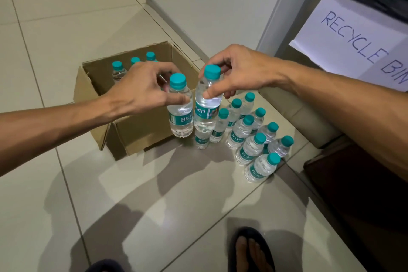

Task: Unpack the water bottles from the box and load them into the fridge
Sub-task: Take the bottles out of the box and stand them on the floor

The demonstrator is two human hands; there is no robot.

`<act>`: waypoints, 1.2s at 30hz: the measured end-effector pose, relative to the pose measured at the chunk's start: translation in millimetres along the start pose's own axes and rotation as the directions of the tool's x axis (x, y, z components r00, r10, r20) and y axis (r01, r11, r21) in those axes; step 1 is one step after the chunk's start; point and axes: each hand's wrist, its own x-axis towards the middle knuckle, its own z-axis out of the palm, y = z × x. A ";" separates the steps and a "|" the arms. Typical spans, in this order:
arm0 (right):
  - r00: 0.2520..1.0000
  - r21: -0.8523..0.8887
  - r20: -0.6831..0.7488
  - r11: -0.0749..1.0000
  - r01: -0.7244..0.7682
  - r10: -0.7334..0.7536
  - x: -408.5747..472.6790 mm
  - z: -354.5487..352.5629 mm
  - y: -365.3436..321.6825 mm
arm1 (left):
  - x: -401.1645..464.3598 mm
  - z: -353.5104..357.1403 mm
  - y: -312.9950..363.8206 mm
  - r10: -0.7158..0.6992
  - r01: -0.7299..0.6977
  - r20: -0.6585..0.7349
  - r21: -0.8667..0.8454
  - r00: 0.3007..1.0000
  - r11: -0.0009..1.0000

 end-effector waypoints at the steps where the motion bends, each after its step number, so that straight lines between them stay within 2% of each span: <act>1: 0.999 0.005 0.039 1.000 -0.004 0.004 -2.7 1.4 3.7 | 0.0 3.3 2.0 0.013 -0.013 0.036 -0.009 0.999 1.000; 6: 0.975 0.036 0.207 0.995 -0.090 0.081 -16.8 5.2 24.2 | -3.6 26.7 9.4 0.068 -0.072 0.229 0.005 0.971 0.997; 8: 0.961 -0.003 0.252 0.993 -0.119 0.116 -21.1 8.4 32.5 | -4.7 40.5 10.1 0.094 -0.104 0.276 0.024 0.957 0.994; 11: 0.948 -0.133 0.274 0.982 -0.131 0.164 -23.6 19.2 43.1 | -6.5 63.4 8.6 0.123 -0.153 0.309 0.075 0.943 0.985; 15: 0.952 -0.411 0.259 0.910 -0.045 0.164 -23.7 35.1 56.7 | -11.0 93.1 6.3 0.173 -0.223 0.358 0.102 0.918 0.970; 17: 0.949 -0.468 0.258 0.883 -0.041 0.181 -23.1 39.9 61.7 | -12.5 105.6 6.4 0.193 -0.268 0.378 0.157 0.906 0.951; 26: 0.950 -0.589 0.253 0.808 0.001 0.184 -16.0 49.5 85.0 | -9.0 134.8 8.1 0.240 -0.329 0.347 0.222 0.907 0.918; 36: 0.937 -0.679 0.291 0.732 0.061 0.192 -8.0 55.6 106.5 | 2.0 145.7 -1.8 0.207 -0.302 0.296 0.323 0.932 0.897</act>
